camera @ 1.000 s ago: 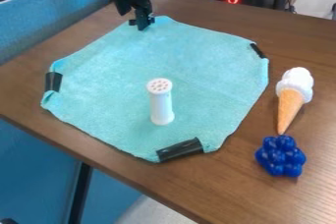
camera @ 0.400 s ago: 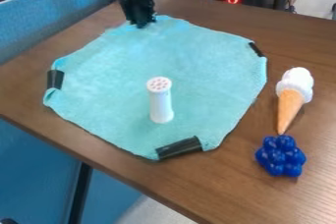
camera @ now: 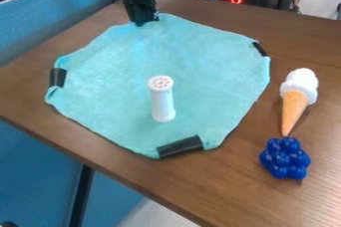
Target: Fold the cloth from top left to bottom right
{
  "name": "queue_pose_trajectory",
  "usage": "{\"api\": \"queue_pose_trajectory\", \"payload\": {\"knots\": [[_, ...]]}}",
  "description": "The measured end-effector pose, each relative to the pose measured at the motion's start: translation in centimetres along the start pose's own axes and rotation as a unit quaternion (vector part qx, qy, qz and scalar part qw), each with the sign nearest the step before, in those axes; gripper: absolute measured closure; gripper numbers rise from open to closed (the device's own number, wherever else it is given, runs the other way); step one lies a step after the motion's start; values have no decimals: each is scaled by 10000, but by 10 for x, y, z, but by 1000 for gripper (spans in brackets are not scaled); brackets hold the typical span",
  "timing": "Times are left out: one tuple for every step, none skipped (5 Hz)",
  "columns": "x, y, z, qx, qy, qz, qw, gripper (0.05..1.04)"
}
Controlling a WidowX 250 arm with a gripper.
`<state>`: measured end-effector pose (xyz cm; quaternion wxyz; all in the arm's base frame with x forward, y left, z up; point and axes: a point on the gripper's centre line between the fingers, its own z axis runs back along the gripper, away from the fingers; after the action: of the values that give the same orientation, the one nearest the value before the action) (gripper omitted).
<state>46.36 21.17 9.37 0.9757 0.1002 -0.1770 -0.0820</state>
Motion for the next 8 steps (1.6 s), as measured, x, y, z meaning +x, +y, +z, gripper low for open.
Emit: {"api": "queue_pose_trajectory", "payload": {"knots": [[-5,0,4,-175,-194,114,9996,1028],[-4,-3,39,-294,-703,153,9970,1031],[-13,-20,61,-457,-969,-59,9942,1031],[-30,-43,75,-583,-1051,-339,9922,1031],[-46,-74,93,-746,-1113,-660,9888,1031],[-65,-102,118,-918,-1196,-960,9839,1031],[-80,-125,140,-1088,-1185,-1193,9797,1031],[-94,-147,158,-1066,-1154,-1385,9778,1032]]}}
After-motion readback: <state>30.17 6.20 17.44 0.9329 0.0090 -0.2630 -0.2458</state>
